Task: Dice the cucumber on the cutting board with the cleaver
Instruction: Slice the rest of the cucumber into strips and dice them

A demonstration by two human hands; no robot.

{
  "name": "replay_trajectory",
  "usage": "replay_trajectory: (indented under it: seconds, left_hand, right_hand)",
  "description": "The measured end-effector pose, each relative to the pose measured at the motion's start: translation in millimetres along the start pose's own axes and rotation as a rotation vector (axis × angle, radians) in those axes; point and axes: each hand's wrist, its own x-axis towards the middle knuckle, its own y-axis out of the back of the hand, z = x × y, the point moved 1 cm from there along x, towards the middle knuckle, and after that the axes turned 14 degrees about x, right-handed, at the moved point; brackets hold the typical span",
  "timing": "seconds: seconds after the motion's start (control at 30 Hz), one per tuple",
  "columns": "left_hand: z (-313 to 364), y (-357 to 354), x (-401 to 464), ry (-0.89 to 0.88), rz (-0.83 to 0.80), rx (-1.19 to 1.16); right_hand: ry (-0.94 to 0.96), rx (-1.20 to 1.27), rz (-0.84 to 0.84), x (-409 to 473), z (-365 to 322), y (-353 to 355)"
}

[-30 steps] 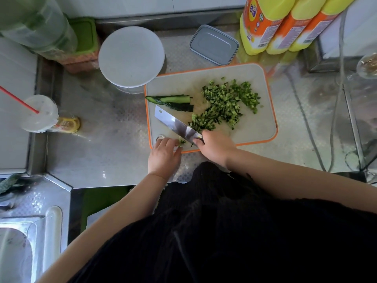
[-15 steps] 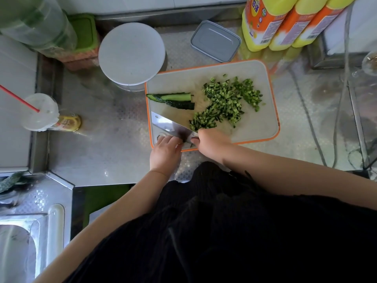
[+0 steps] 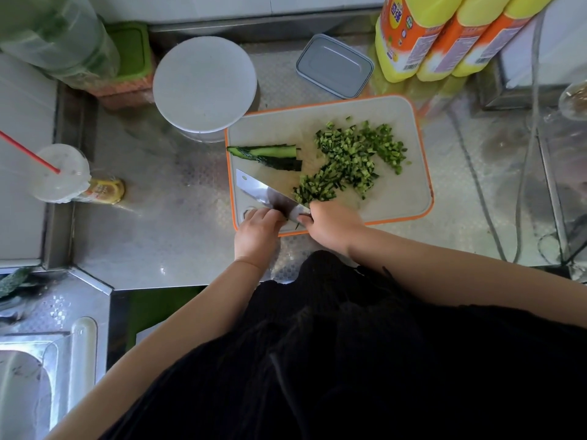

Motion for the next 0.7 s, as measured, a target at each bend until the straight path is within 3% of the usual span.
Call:
replay_trajectory:
  seconds: [0.3, 0.43, 0.57, 0.7]
  left_hand:
    - [5.2, 3.7, 1.5, 0.046, -0.077, 0.035]
    - [19.0, 10.7, 8.7, 0.062, -0.110, -0.049]
    - [38.8, 15.5, 12.5, -0.072, 0.074, -0.051]
    - [48.4, 10.4, 15.4, -0.310, 0.184, 0.202]
  right_hand:
    - [-0.033, -0.028, -0.032, 13.9, -8.5, -1.4]
    - [-0.070, 0.071, 0.038, 17.7, -3.7, 9.5]
    - [-0.138, 0.259, 0.126, 12.1, 11.3, 27.6]
    - [-0.194, 0.460, 0.191, 6.5, 15.5, 40.0]
